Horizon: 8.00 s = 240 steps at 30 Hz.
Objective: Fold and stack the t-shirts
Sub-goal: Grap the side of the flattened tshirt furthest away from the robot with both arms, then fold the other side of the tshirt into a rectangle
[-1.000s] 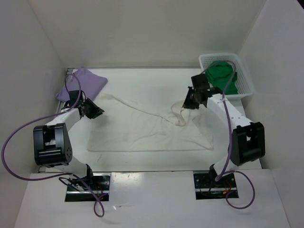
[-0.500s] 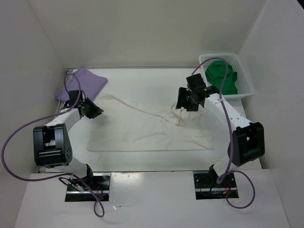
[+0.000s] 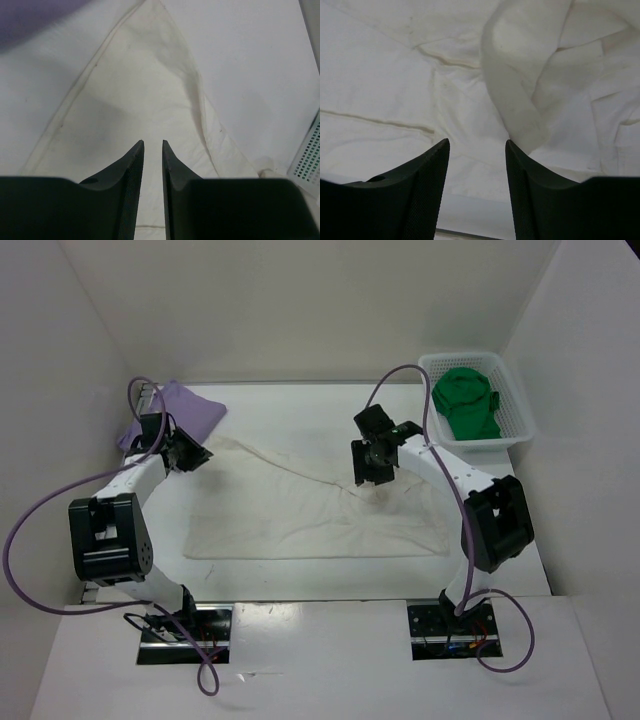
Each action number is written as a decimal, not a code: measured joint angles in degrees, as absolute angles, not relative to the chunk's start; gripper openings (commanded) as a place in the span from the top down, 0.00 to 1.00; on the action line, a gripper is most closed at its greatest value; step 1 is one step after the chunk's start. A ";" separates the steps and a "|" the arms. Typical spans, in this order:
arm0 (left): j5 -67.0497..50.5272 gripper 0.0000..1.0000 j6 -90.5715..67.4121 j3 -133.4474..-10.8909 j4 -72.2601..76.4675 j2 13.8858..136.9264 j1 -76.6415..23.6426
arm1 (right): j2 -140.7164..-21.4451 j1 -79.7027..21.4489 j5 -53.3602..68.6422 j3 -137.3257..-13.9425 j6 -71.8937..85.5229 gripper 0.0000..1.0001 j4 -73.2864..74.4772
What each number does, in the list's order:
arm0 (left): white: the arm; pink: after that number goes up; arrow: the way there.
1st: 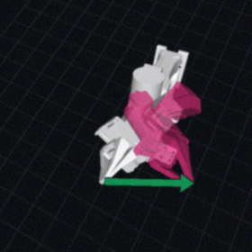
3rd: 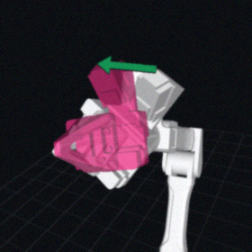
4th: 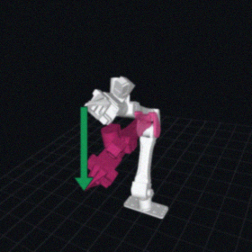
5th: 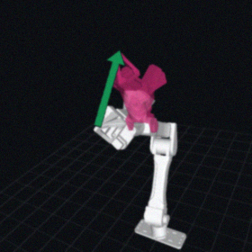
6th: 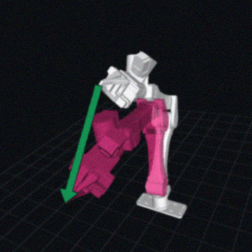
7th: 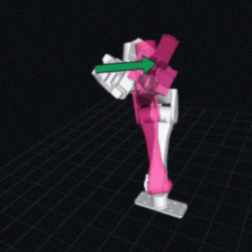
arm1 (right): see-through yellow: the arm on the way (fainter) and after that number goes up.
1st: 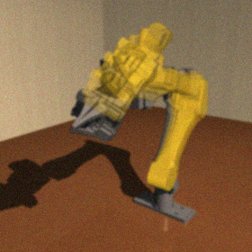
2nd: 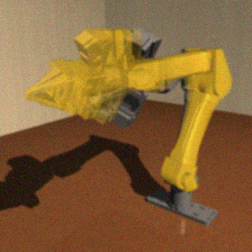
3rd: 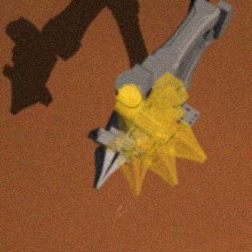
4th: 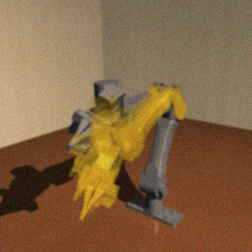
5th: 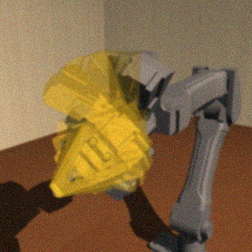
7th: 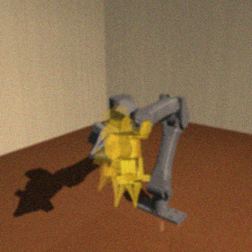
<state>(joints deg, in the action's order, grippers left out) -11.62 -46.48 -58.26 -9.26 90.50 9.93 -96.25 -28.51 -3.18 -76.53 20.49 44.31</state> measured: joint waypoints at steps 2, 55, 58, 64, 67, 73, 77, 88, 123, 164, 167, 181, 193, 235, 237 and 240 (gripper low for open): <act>-11.16 0.72 -46.48 -59.27 -9.43 91.42 9.93 | -97.12 -28.47 -5.43 -76.69 20.51 0.48 44.86; -0.30 0.44 -45.58 -84.51 -11.64 116.18 7.86 | -102.17 -26.02 -9.61 -80.86 22.44 1.00 48.05; 0.64 0.43 -45.10 -87.22 -12.38 118.28 6.50 | -102.17 -23.40 -6.31 -82.39 23.11 1.00 47.59; 2.83 0.51 -44.84 -91.98 -14.04 120.97 5.72 | -102.17 -19.00 -1.78 -85.89 24.18 1.00 46.17; 3.73 0.51 -43.83 -93.01 -14.81 121.34 5.72 | -102.17 -18.98 -0.73 -86.26 24.40 1.00 45.74; 7.16 0.45 -42.22 -92.07 -15.92 121.32 5.74 | -102.17 -18.98 -0.23 -86.26 24.49 1.00 45.34; 8.69 0.39 -41.50 -91.46 -17.63 121.32 5.48 | -102.56 -18.98 -0.10 -86.26 24.58 1.00 44.47; 9.15 0.49 -40.69 -91.57 -18.17 121.43 3.09 | -103.13 -18.98 1.32 -86.26 24.58 1.00 43.44; 12.34 1.00 -40.66 -92.88 -19.49 119.48 2.04 | -109.58 -11.44 11.55 -99.72 30.61 1.00 37.60; 9.15 0.50 -47.16 -93.51 -16.53 123.85 4.43 | -111.11 -5.45 21.74 -94.41 37.19 1.00 29.82; 9.06 0.57 -47.40 -94.87 -16.49 124.92 4.40 | -111.13 -5.45 21.74 -94.41 36.97 1.00 29.85; 9.50 0.70 -48.29 -95.13 -17.15 126.21 4.43 | -112.27 -4.34 21.80 -94.52 36.12 1.00 29.80; 10.22 0.52 -48.42 -91.96 -14.83 124.79 4.21 | -113.12 -3.36 23.18 -94.52 36.16 1.00 29.36; 4.01 1.00 -47.79 -62.83 -15.05 88.20 6.24 | -84.20 3.14 20.08 -64.97 37.17 1.00 31.09; 3.31 1.00 -47.79 -60.12 -15.46 85.86 7.38 | -81.19 4.73 19.20 -60.66 36.93 1.00 33.15; 2.00 1.00 -47.70 -57.10 -15.99 82.50 9.06 | -76.99 6.24 18.11 -56.60 36.34 1.00 36.88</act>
<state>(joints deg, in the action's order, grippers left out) 2.00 -47.70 -57.10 -15.99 82.50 9.06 -76.99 6.24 18.11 -56.60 36.34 36.88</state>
